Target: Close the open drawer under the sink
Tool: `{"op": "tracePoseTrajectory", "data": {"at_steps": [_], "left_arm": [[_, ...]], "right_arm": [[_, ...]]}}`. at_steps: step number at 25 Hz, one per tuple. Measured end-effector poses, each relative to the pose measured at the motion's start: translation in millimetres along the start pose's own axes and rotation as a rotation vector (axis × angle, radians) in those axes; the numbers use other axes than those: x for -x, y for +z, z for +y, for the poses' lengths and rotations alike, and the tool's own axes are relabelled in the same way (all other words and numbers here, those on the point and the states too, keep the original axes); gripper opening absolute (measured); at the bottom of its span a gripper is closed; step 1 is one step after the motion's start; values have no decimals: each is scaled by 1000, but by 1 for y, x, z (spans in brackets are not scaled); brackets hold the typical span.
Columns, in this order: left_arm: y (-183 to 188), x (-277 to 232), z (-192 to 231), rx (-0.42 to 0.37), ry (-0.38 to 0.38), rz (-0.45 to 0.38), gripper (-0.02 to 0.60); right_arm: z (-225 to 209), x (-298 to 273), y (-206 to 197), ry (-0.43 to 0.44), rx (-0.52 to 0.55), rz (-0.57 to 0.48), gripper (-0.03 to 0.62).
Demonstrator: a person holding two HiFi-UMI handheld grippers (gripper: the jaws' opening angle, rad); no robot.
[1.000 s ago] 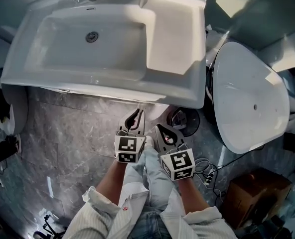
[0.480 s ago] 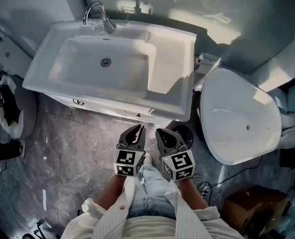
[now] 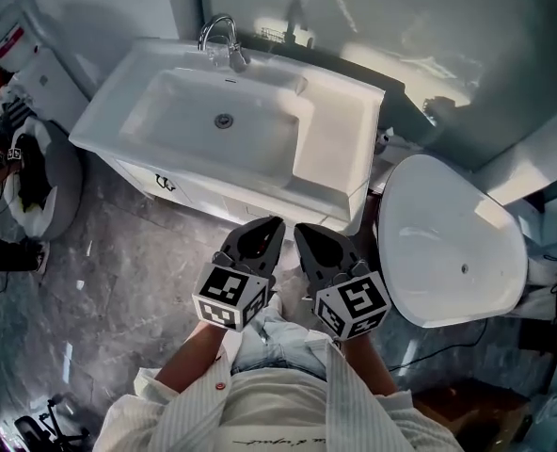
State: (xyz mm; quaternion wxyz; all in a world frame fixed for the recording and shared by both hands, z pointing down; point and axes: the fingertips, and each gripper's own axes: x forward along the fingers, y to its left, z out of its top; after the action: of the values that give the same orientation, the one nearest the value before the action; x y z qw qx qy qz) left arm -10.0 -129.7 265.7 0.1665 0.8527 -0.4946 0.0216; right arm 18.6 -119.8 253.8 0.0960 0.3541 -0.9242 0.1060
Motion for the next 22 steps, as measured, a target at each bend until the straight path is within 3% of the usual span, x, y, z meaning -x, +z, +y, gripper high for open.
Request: {"op": "tracePoseTrajectory", "data": {"at_steps": [9, 22], "left_arm": [[55, 36, -33, -45, -57, -42, 17], [62, 47, -37, -56, -65, -52, 17]], "right_arm": [[19, 22, 52, 56, 49, -73, 9], [28, 25, 50, 71, 78, -55, 9]]}}
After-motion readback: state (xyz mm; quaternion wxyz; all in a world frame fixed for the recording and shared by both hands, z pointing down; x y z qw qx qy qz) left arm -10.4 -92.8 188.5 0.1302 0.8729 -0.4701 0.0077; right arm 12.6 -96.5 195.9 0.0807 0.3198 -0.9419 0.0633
